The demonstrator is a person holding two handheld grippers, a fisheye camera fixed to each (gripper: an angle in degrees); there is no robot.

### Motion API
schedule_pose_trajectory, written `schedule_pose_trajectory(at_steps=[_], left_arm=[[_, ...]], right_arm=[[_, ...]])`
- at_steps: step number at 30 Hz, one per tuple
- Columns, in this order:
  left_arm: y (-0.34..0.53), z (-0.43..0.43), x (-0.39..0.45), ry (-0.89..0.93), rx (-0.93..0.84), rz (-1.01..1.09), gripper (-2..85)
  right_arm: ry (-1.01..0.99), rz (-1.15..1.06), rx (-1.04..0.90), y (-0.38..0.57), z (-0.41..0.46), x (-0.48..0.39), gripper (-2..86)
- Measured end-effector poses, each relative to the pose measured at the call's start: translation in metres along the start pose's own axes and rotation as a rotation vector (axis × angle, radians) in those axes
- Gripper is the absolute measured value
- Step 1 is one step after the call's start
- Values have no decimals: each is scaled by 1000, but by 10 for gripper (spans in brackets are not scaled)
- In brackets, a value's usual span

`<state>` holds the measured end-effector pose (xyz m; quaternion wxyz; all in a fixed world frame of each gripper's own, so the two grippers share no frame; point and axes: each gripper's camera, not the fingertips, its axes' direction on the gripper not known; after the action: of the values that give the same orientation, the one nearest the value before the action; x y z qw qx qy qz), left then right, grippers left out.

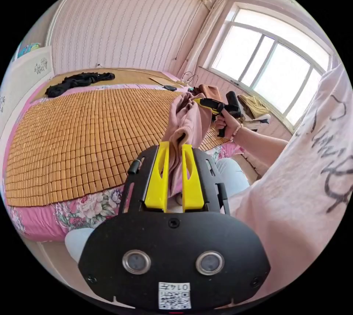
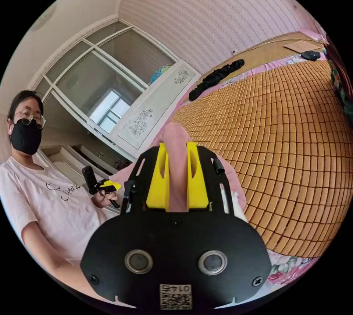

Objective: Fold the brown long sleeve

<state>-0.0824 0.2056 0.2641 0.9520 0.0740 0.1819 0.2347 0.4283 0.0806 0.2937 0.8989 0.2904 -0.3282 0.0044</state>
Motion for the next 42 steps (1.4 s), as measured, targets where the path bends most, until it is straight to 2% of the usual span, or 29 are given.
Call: schedule_pose_trajectory(at_steps=[7,10,12,14,16,18,20,22,23,26,31,34,38,42], left_arm=[[-94,57,50,172,43,161,54],[-162,110,78,317,107,195,54],[-220,152,100,392,134,216,55],[-305,218,138,308,168,252,65],[-365,285,146,291,145,162,76],[-404,350,141,207,76,92,82],[-418,407,117,155,-55,-52,81],[-403,415,101,260,-43,-72,75],[-385,409,96,273,-6,-19,68],[-325,380,89,152,19,191,51],[-201,308,61,66,-65,325,31],[-131,256,44,24,-161,245,21],[-56,189,34,-40,-224,79,24],[-23,149,35,-71,-187,-45,30]], right_arm=[[183,-70,104,-12,-129,-33,79],[334,-95,110,-46,-203,-52,79],[508,-79,124,-95,-261,-58,83],[658,-32,123,-146,-294,-48,94],[782,96,144,-194,-324,-24,116],[975,242,201,-220,-344,3,136],[1073,278,226,-213,-336,19,140],[1061,265,184,-194,-313,40,141],[1007,261,125,-178,-293,59,140],[1000,315,-58,-141,-250,106,149],[1002,351,5,-120,-230,113,165],[1002,340,2,-114,-221,88,176],[944,171,37,-67,-191,13,145],[972,86,-142,16,-153,-46,155]])
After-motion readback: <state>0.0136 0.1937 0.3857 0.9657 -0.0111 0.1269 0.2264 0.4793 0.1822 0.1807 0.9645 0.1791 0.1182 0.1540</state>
